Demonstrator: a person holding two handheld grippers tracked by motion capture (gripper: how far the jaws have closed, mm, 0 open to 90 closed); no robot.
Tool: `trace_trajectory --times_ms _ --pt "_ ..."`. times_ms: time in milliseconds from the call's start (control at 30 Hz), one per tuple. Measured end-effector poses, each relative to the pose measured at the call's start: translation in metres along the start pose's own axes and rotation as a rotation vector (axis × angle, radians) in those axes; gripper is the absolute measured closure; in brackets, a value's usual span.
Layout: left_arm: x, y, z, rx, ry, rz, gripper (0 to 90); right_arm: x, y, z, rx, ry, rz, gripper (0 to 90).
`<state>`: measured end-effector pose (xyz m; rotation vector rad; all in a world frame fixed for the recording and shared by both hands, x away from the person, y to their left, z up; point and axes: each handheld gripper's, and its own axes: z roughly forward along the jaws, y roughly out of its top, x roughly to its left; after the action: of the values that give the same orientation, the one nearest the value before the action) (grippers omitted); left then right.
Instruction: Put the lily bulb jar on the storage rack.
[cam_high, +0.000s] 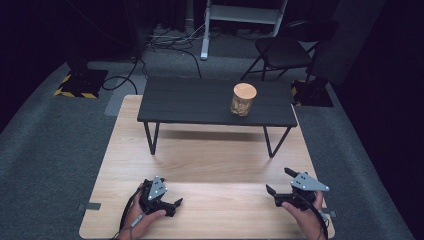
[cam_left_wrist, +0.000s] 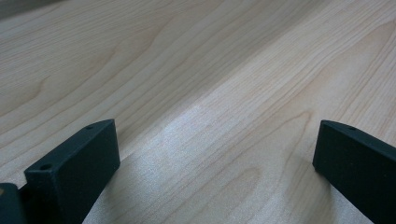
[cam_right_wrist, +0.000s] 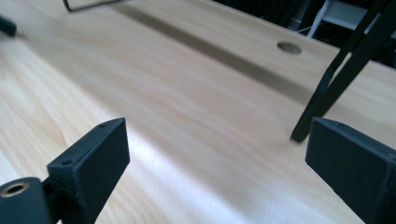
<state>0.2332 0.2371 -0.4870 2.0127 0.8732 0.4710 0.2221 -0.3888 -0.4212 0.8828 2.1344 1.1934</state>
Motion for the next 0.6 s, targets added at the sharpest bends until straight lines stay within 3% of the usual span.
trace_trajectory --times_ms 300,600 --pt "0.000 0.000 0.000 0.000 0.001 0.000 0.5 0.009 -0.033 0.003 0.055 0.001 0.058 5.9" --pt "0.000 0.000 0.000 0.000 0.002 -0.001 0.5 0.010 -0.047 0.012 0.122 0.008 0.098 5.9"
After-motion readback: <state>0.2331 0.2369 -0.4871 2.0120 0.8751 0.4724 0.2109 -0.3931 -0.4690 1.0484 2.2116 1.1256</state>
